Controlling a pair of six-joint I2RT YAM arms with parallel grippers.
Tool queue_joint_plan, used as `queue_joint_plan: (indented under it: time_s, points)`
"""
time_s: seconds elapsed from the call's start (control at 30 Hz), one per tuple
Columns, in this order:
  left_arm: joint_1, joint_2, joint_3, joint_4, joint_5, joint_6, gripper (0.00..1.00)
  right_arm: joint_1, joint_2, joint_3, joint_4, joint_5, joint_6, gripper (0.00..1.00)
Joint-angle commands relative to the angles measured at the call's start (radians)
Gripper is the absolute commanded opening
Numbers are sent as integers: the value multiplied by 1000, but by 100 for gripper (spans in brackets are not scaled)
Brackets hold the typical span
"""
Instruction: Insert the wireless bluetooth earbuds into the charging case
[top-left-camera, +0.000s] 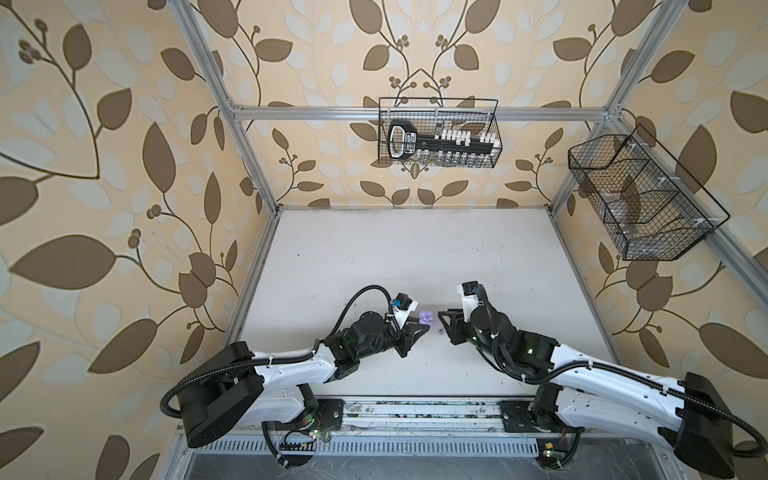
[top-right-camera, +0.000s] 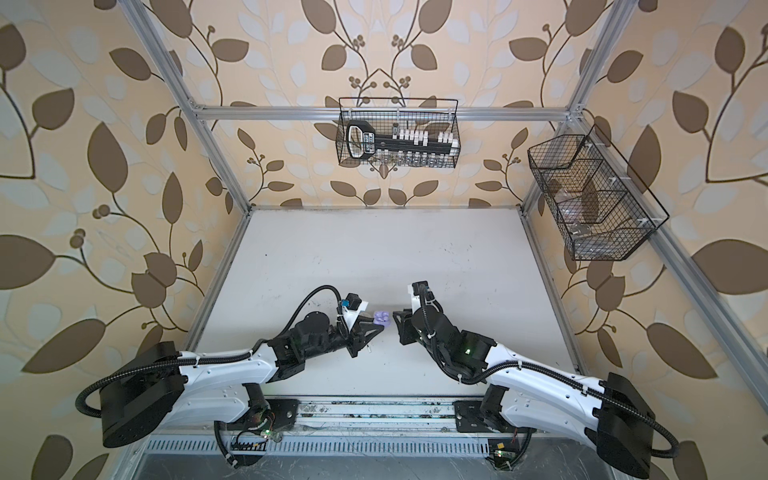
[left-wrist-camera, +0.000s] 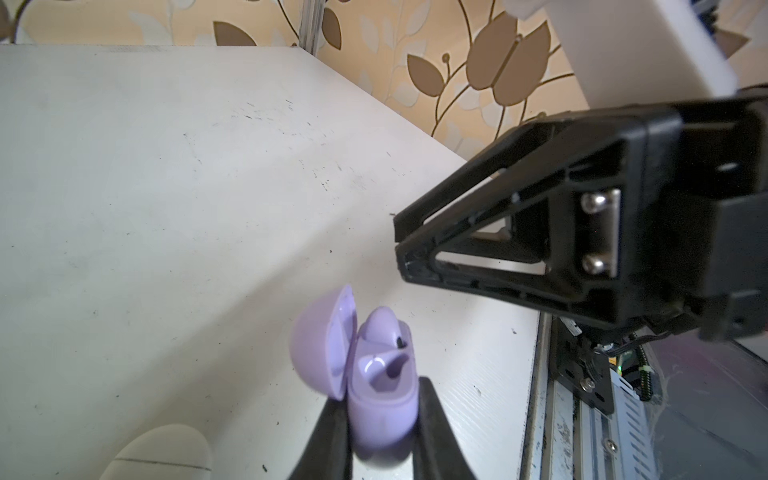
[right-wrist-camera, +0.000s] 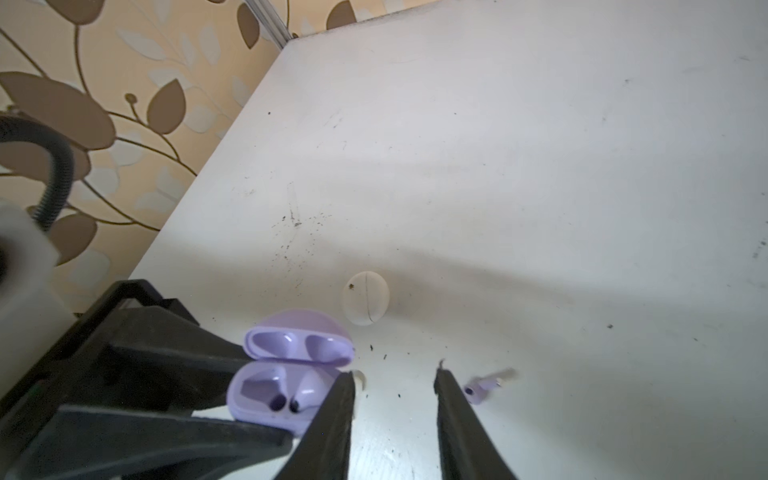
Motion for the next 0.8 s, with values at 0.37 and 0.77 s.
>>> queue_joint_plan:
  time_s: [0.37,0.77]
  points:
    - [15,-57,10,18,-83,35,3,-69,214,52,-149,-9,74,22]
    - [17,-71,9,8,-90,40,4,-167,446,108,-17,-104,34,16]
